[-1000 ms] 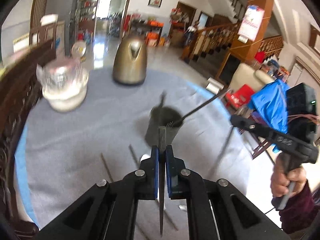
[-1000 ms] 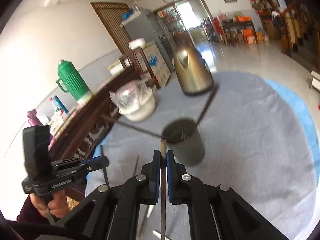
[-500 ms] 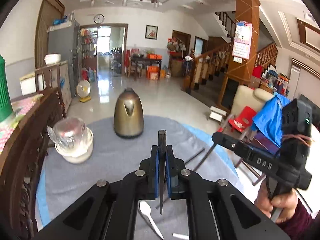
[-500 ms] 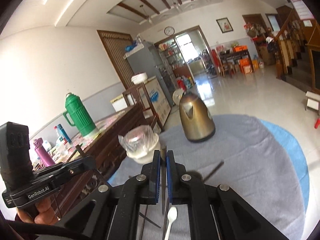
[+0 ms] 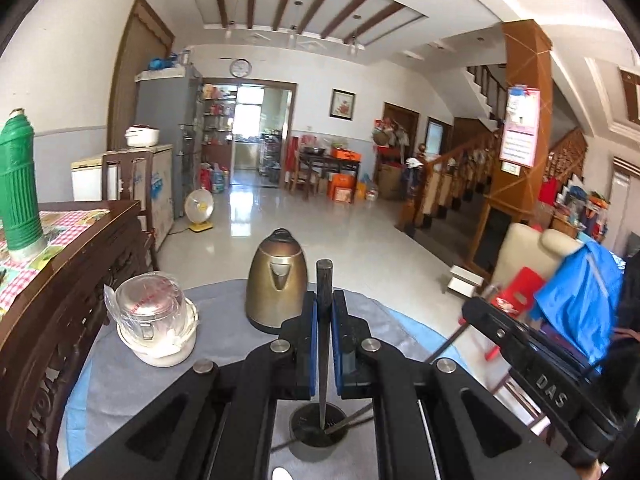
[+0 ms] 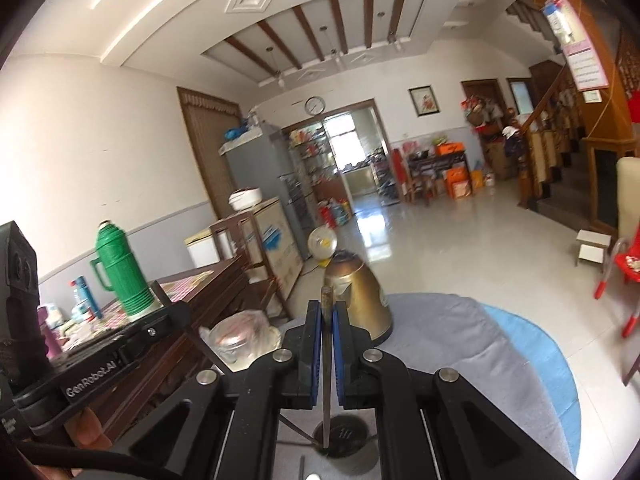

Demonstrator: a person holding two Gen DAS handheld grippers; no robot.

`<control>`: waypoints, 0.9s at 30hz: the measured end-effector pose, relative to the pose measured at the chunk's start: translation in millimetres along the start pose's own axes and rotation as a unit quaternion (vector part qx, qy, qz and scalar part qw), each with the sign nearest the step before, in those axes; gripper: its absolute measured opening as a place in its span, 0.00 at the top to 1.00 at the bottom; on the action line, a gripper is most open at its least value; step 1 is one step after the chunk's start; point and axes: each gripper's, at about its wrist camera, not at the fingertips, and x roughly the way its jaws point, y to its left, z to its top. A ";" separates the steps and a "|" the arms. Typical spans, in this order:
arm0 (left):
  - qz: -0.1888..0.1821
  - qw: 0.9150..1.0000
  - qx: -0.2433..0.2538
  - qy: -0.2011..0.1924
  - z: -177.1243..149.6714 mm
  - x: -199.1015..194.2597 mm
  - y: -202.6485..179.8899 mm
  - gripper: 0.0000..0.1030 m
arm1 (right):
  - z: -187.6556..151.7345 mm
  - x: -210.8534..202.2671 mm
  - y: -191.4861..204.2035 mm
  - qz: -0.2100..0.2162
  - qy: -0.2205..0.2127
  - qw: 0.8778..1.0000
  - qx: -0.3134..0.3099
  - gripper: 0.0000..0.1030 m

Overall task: Organize utensils
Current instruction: 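Lift both held chopsticks to the grey holder cup and drop them in, then move both tools back toward the white spoons on the cloth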

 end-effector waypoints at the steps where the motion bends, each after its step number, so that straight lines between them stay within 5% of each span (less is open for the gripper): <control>1: 0.005 1.000 -0.004 0.005 -4.9 7.8 0.8 0.93 | -0.9 3.7 0.1 -0.003 0.000 1.000 0.000 0.94; 11: 0.006 0.996 -0.014 0.088 -50.7 50.0 10.4 0.92 | -44.6 43.1 -4.9 0.003 0.075 0.997 -0.006 0.93; 13: -0.001 0.996 -0.013 0.087 -50.5 43.7 9.6 0.85 | -49.0 43.5 -7.3 0.016 0.088 0.996 -0.002 0.93; 15: -0.003 0.997 -0.013 0.079 -48.5 33.5 10.9 0.60 | -53.2 44.0 -11.2 0.023 0.100 0.995 0.007 0.92; 16: -0.003 0.997 -0.014 0.071 -47.0 28.0 12.1 0.56 | -54.4 43.3 -13.3 0.025 0.104 0.994 0.012 0.91; 18: -0.006 0.998 -0.012 0.059 -44.5 15.8 13.6 0.55 | -57.7 39.9 -17.9 0.030 0.107 0.994 0.023 0.86; 23: -0.015 0.999 -0.021 0.039 -43.3 -16.4 22.1 0.54 | -58.2 28.8 -26.4 0.041 0.091 0.994 0.047 0.48; 27: 0.006 1.000 -0.013 0.009 -49.6 -48.8 28.4 0.46 | -59.0 -0.9 -34.0 0.039 0.047 0.997 0.053 0.48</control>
